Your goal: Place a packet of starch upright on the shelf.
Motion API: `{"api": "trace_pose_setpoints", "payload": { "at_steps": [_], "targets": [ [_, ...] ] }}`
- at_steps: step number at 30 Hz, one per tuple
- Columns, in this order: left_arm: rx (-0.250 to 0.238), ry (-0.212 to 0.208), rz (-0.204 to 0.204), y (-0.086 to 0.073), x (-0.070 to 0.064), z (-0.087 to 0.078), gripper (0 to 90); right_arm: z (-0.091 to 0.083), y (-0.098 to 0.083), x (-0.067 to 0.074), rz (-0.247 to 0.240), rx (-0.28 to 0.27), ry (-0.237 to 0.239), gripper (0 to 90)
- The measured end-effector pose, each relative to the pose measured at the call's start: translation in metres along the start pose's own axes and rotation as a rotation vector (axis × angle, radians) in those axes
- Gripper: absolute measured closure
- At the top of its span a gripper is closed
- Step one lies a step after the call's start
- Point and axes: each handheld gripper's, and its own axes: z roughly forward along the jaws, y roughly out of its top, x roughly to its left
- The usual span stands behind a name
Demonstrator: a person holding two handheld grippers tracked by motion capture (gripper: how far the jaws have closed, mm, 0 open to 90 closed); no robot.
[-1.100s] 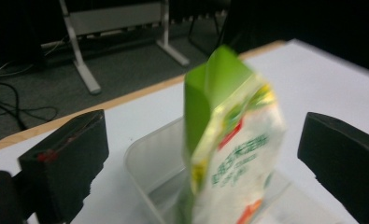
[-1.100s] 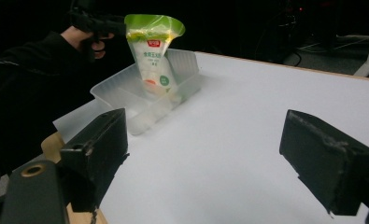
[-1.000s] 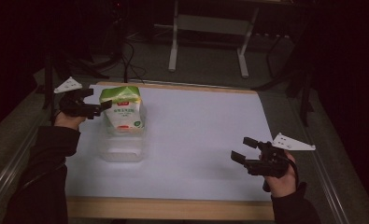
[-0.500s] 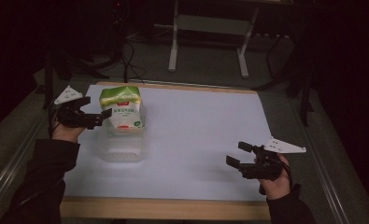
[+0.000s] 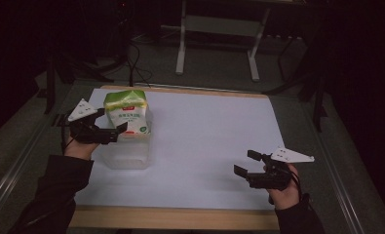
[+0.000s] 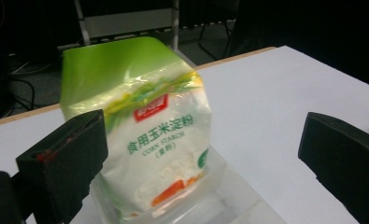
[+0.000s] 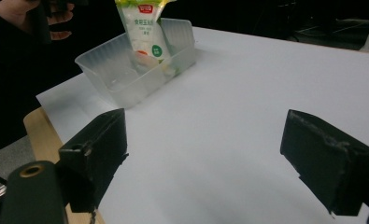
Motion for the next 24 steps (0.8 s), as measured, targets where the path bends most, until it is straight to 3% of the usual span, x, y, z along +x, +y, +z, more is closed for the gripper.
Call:
{"api": "trace_pose_setpoints", "payload": {
  "at_steps": [13,14,17,24],
  "targets": [
    [-0.021,-0.050,0.022,-0.017,-0.031,-0.013,1.8,-0.002,-0.004,0.002,-0.010,0.011,-0.014,14.9],
    [-0.020,-0.079,0.022,-0.023,-0.039,-0.014,1.8,-0.003,-0.005,0.004,-0.024,0.009,-0.013,14.9],
    [-0.017,-0.094,0.035,-0.028,-0.045,-0.016,1.8,-0.003,-0.005,0.006,-0.030,0.005,-0.008,14.9],
    [-0.062,-0.172,0.046,-0.033,-0.069,-0.025,1.8,-0.003,-0.005,0.007,-0.030,-0.007,0.002,14.8]
  ]
}}
